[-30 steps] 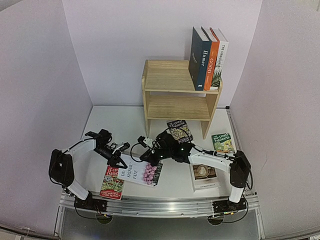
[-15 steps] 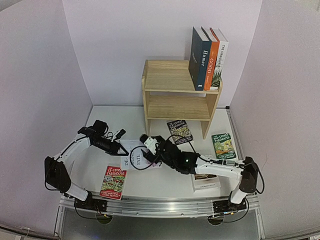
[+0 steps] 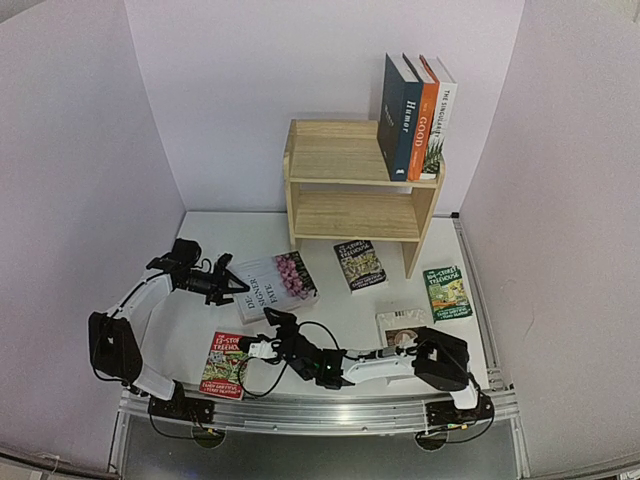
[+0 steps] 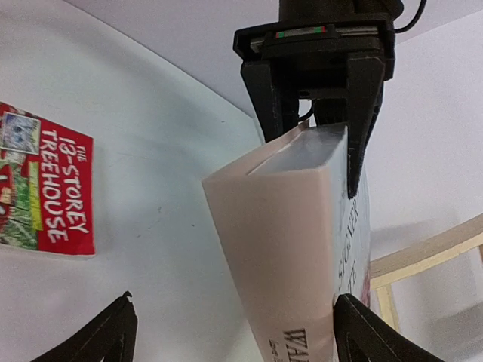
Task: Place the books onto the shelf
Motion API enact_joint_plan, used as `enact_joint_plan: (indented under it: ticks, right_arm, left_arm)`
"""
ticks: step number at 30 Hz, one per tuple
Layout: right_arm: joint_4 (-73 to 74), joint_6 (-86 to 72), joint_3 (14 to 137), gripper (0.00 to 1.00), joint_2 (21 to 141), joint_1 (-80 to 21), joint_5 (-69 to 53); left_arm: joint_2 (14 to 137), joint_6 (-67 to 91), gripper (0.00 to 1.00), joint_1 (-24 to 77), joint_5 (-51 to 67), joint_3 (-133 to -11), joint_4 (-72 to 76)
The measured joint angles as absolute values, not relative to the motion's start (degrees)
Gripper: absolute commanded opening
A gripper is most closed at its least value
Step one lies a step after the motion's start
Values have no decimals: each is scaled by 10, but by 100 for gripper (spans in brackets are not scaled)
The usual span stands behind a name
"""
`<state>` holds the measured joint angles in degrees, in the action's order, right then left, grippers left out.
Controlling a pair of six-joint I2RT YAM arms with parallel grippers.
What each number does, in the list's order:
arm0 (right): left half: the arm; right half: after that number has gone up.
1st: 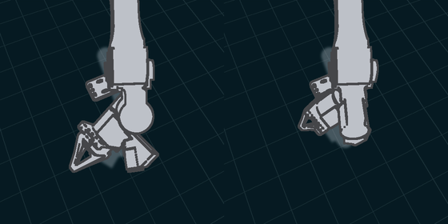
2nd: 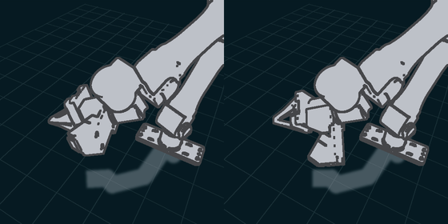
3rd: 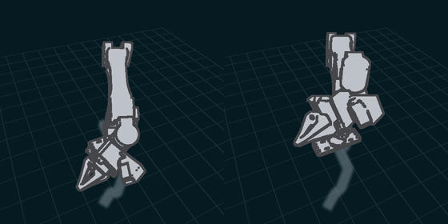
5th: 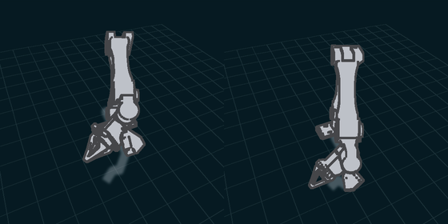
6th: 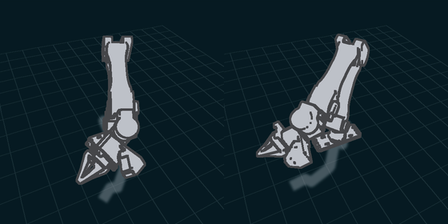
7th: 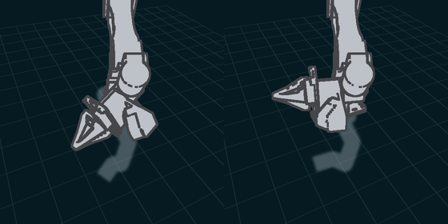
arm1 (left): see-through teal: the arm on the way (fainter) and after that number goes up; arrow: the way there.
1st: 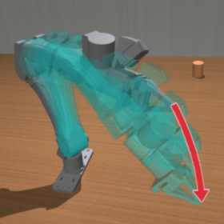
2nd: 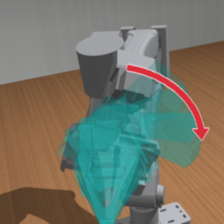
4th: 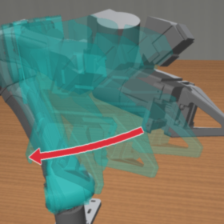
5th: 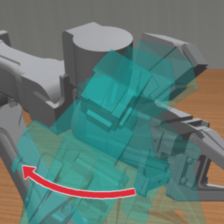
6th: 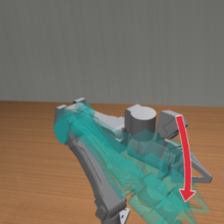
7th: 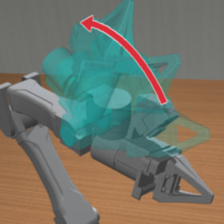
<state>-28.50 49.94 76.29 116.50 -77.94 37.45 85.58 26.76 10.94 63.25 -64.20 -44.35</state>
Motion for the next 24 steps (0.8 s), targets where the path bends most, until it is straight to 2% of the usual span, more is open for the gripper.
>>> enact_joint_plan:
  ticks: [6, 12, 14, 17, 19, 21, 24]
  right_arm:
    - [-392, 594, 810, 79, 1242, -767, 445]
    - [-454, 639, 830, 51, 1257, -758, 486]
    - [-460, 644, 830, 44, 1258, -758, 493]
    - [-464, 649, 830, 30, 1258, -759, 498]
    - [-471, 632, 828, 26, 1258, -760, 504]
    - [-474, 621, 827, 24, 1258, -759, 514]
    - [-479, 590, 825, 23, 1255, -759, 536]
  left_arm:
    - [856, 303, 25, 108, 655, -619, -404]
    - [856, 332, 27, 110, 687, -605, -375]
    - [856, 337, 37, 109, 697, -605, -365]
    - [856, 343, 75, 109, 703, -605, -364]
    - [856, 340, 95, 109, 705, -606, -359]
    - [855, 332, 99, 109, 705, -608, -362]
    - [854, 304, 100, 105, 696, -623, -391]
